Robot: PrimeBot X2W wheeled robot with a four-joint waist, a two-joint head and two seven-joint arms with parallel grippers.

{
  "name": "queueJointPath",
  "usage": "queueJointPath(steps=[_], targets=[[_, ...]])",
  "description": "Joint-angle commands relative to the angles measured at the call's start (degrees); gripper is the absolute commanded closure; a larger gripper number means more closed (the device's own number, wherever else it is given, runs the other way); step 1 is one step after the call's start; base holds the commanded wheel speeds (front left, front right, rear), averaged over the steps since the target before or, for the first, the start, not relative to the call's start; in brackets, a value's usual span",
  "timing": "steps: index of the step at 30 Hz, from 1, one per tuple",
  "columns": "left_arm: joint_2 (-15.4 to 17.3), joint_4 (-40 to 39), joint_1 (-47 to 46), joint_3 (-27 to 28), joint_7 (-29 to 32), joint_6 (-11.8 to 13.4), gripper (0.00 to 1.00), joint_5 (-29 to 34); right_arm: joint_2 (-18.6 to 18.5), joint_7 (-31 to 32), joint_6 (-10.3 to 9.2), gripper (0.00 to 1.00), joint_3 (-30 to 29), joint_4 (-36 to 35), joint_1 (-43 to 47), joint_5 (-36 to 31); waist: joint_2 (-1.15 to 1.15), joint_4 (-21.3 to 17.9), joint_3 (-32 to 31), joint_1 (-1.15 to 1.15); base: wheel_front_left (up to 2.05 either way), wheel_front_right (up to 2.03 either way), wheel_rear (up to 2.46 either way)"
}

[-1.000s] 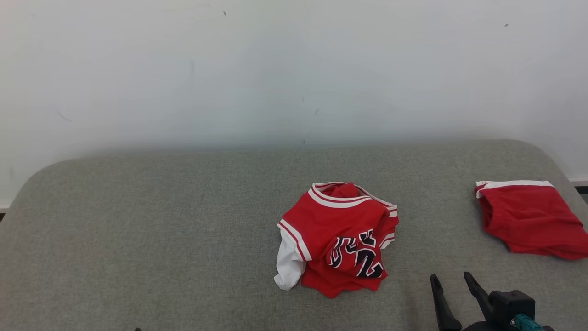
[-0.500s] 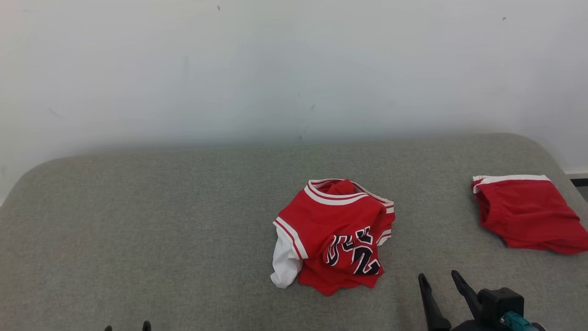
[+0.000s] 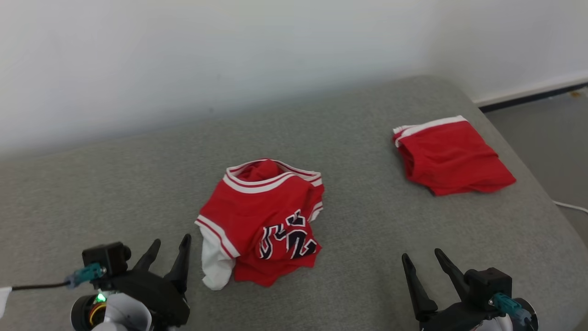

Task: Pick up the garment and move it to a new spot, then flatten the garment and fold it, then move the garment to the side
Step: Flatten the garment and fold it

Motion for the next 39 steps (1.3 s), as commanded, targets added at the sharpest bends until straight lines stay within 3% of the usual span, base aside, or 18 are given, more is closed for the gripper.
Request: queueJointPath(steps=[1, 6, 11, 12, 13, 15, 21, 25, 31, 39], targets=[[-0.45, 1.06, -1.70, 0.45, 0.11, -0.37, 0.00, -1.04, -0.14, -0.34, -0.15, 0.00, 0.30, 0.07, -0.81, 0.58, -0.01, -3.86, 2.85, -0.01, 0.00, 0.00, 0.00], [0.74, 8.35, -7.59, 0.97, 1.27, -0.07, 0.00, -2.63, 0.01, -0.88, -0.15, 0.00, 1.35, 0.40, -1.89, 0.89, -0.01, -7.38, 4.49, -0.01, 0.00, 0.00, 0.00], [0.96, 11.71, -9.28, 1.13, 1.70, 0.30, 0.00, -3.12, -0.13, -1.20, -0.15, 0.00, 0.91, 0.67, -1.93, 0.83, -0.01, -7.55, 4.92, -0.01, 0.00, 0.00, 0.00], [0.89, 12.09, -9.62, 1.07, 1.90, 0.34, 0.25, -3.24, -0.10, -1.20, -0.15, 0.00, 0.81, 0.70, -1.93, 0.82, -0.01, -7.41, 4.93, -0.01, 0.00, 0.00, 0.00], [0.73, 12.48, -9.80, 0.91, 2.06, 0.26, 0.62, -3.46, -0.07, -1.19, -0.15, 0.00, 0.86, 0.75, -1.94, 0.82, -0.01, -7.24, 4.93, -0.01, 0.00, 0.00, 0.00], [0.48, 12.66, -9.91, 0.26, 1.63, -0.26, 1.00, -3.79, 0.03, -1.33, -0.15, 0.00, 0.89, 0.88, -1.92, 0.82, -0.01, -6.77, 4.92, -0.01, 0.00, 0.00, 0.00], [0.10, 11.61, -10.92, -2.18, -1.36, -1.05, 1.00, -4.53, 0.21, -1.52, -0.15, 0.00, 1.03, 1.37, -2.37, 0.66, -0.01, -5.17, 4.36, -0.01, 0.00, 0.00, 0.00], [2.40, 9.01, -12.36, -1.45, -7.96, -1.04, 1.00, -3.35, 0.25, -1.46, -0.15, 0.00, 0.79, 1.68, -1.99, 0.53, -0.01, -3.76, 3.07, -0.01, 0.00, 0.00, 0.00], [6.70, 1.07, -14.23, 1.49, -14.74, 3.87, 1.00, 1.28, 0.28, -1.33, -0.15, 0.00, 0.47, 1.64, -0.82, 0.21, -0.01, -1.95, 0.63, -0.01, 0.00, 0.00, 0.00], [13.74, -14.68, -19.04, 2.88, -11.55, 9.59, 1.00, 8.01, 0.48, -1.16, -0.15, 0.00, 0.24, 1.35, -0.14, 0.16, -0.01, -0.17, -1.28, -0.01, 0.00, 0.00, 0.00]])
